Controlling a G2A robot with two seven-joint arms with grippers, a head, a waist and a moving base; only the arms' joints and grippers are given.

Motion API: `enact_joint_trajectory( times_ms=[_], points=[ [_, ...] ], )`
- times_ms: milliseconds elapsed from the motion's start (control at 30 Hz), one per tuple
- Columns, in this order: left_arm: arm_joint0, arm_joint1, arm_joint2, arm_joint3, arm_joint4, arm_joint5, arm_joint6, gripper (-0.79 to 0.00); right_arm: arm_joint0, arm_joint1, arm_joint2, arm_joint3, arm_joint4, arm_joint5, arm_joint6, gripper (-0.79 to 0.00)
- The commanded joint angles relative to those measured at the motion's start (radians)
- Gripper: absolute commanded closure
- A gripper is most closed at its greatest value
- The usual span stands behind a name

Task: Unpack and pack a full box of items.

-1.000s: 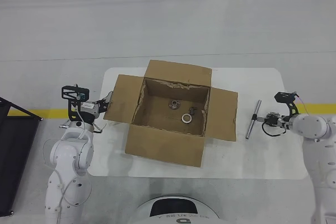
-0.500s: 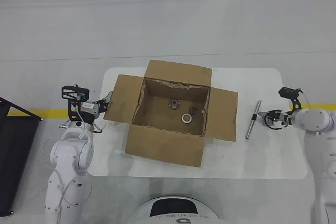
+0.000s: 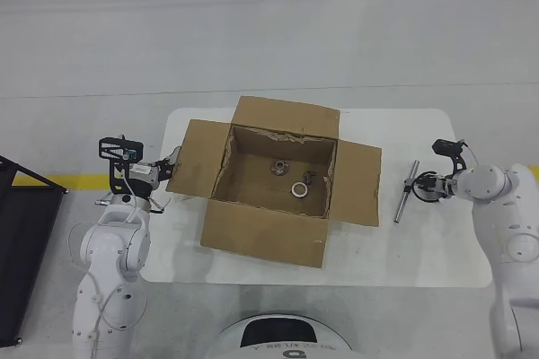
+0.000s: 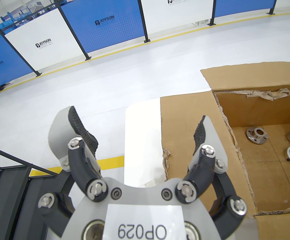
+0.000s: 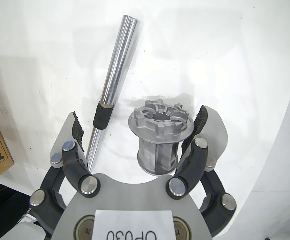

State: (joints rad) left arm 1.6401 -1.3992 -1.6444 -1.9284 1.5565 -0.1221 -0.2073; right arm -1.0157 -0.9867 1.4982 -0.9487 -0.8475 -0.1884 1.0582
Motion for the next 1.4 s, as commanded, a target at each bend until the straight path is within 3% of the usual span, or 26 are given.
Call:
enact_joint_trajectory(
  times_ms=[0,1367],
  points=[
    [0.0,0.0,0.0,0.0,0.0,0.0,0.0,-0.785,0.013,-0.001,-0.008,0.017,0.001,-0.004,-0.003,-0.785],
    [0.0,0.0,0.0,0.0,0.0,0.0,0.0,-0.785,0.061,0.023,-0.022,0.099,0.0,0.006,-0.047,-0.785]
  ],
)
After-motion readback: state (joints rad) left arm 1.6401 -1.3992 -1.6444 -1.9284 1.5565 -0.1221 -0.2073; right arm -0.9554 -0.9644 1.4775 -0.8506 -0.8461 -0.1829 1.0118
